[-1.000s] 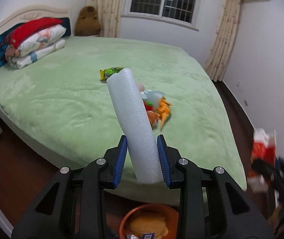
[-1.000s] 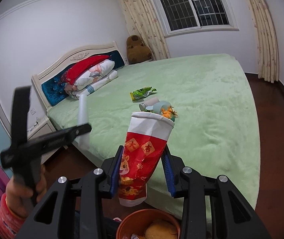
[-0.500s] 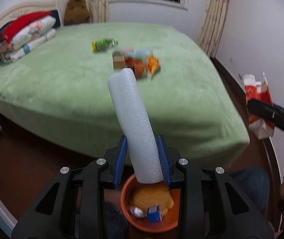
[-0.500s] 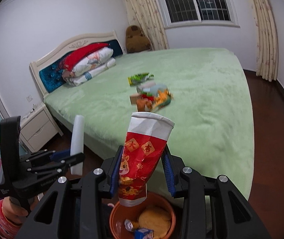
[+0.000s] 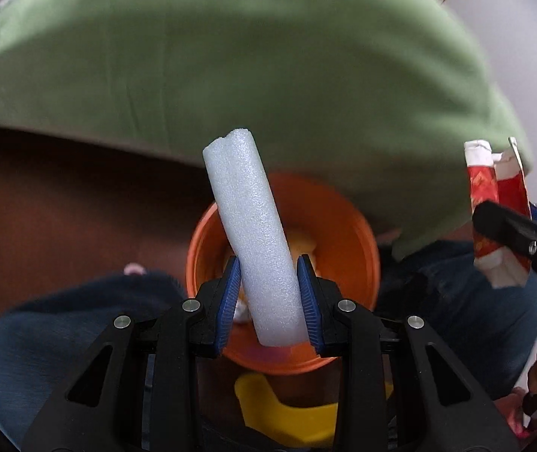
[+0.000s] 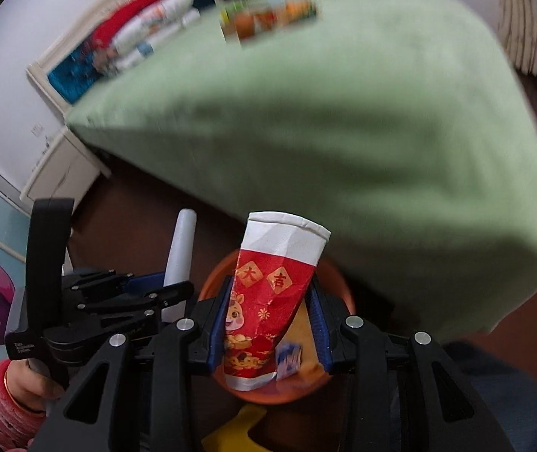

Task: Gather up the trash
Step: 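Carry both items over the orange bowl and open both grippers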

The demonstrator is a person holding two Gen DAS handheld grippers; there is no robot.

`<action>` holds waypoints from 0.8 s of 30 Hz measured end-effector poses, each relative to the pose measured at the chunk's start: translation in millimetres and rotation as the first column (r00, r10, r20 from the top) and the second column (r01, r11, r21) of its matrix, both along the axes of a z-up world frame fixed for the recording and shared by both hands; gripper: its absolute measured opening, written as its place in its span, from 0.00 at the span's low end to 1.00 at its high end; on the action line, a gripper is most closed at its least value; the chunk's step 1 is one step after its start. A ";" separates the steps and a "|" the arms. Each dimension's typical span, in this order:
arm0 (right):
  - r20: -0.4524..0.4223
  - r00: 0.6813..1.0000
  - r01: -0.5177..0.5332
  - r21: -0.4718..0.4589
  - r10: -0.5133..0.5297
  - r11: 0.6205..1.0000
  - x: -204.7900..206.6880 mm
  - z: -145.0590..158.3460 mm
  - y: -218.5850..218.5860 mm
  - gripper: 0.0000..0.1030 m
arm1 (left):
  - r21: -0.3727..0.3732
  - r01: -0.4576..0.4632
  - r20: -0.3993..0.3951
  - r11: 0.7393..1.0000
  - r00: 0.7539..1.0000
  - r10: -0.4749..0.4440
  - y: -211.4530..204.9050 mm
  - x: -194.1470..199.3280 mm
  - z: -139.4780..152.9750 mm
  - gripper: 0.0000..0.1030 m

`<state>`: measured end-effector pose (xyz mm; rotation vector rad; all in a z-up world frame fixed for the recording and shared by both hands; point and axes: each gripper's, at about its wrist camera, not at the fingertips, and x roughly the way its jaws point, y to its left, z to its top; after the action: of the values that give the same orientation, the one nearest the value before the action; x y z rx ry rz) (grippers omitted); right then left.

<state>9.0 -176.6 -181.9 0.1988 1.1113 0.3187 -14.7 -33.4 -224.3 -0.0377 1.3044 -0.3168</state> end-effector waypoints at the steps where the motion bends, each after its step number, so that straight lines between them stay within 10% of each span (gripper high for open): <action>1: -0.032 0.999 -0.001 0.001 0.001 1.000 0.1 -11.6 2.0 0.36 | 0.003 0.005 -0.027 1.000 1.000 -0.005 -1.2 0.2 -9.3 0.30; 6: -0.151 0.989 -0.002 0.005 0.002 1.000 4.4 -56.6 7.7 0.40 | 0.035 0.017 -0.126 0.999 0.992 -0.013 -7.4 -1.5 -46.5 0.36; 10: -0.173 0.984 0.031 0.009 -0.029 0.999 4.5 -66.8 4.8 0.67 | 0.099 0.022 -0.122 0.995 0.993 -0.010 -12.1 -5.5 -54.7 0.72; 24: -0.160 0.981 0.113 0.040 -0.106 0.993 10.4 -61.0 -9.1 0.74 | 0.146 0.010 -0.041 0.989 0.999 -0.004 -13.4 -5.9 -36.2 0.79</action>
<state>19.4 -185.8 -242.9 0.3316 1.2444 0.2346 -20.6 -46.8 -260.5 0.0849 1.3657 -0.2266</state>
